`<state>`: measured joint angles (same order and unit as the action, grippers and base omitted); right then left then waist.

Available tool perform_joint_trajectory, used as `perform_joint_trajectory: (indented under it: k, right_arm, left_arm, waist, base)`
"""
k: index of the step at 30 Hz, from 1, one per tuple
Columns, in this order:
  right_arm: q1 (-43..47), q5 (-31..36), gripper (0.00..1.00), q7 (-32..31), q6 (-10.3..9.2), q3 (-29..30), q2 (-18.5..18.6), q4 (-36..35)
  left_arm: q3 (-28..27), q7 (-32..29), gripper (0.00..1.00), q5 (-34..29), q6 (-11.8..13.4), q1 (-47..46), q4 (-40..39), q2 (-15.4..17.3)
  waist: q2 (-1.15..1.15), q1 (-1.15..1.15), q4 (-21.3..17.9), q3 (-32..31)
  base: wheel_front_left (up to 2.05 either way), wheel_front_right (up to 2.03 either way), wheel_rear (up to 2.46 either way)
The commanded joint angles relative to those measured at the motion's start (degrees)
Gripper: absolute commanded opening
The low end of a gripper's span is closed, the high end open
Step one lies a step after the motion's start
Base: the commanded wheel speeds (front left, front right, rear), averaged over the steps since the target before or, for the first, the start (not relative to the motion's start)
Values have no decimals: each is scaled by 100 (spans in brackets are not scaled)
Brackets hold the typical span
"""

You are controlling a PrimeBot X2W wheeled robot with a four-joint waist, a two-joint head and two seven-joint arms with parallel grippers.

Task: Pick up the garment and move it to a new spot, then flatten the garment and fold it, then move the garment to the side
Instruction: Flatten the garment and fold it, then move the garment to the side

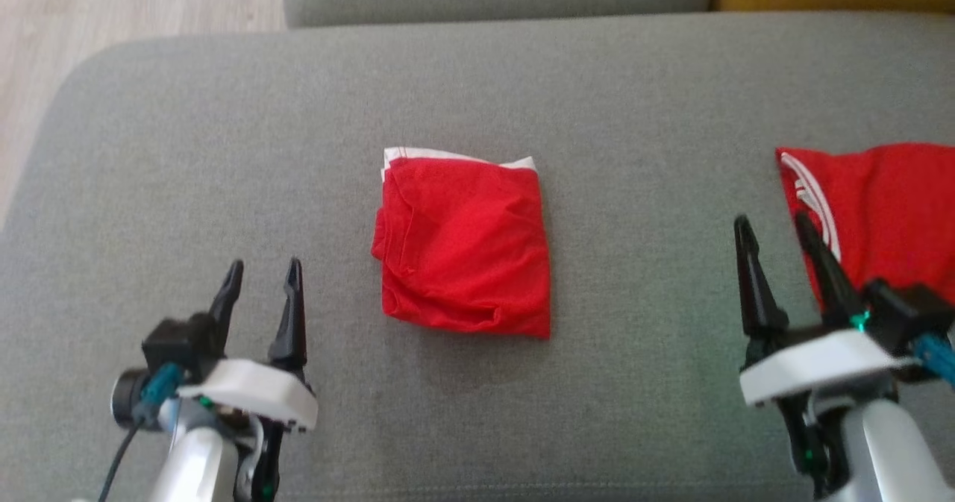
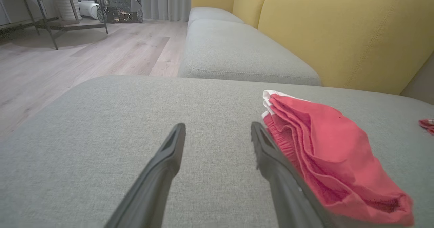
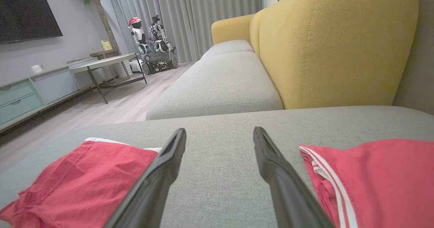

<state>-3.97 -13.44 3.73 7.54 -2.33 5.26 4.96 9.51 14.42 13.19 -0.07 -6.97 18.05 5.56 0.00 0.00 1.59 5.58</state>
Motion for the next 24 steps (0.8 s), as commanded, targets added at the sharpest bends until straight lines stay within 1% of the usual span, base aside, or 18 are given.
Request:
perform_joint_trajectory:
  k: [1, 9, 12, 24]
  right_arm:
    - [-46, 63, 100, -21, -5, -84, -12, -239]
    - [722, 194, 100, -334, -5, 127, -129, -790]
    - [916, 227, 100, -444, -5, 187, -159, -951]
    - [1153, 343, 100, -657, -5, 203, -214, -1245]
  left_arm:
    - [-190, 12, 100, -32, -18, -108, -218, 119]
    - [-124, -195, 100, -7, 22, 372, -491, 212]
    - [-143, -262, 100, 33, 73, 539, -623, 224]
    - [-163, -410, 100, 72, 220, 864, -981, 319]
  waist:
    - [0, 0, -34, -94]
    - [0, 0, -32, -508]
    - [0, 0, -26, -612]
    - [0, 0, -27, -779]
  base:
    - [0, 0, 0]
    - [0, 0, 0]
    - [0, 0, 0]
    - [0, 0, 0]
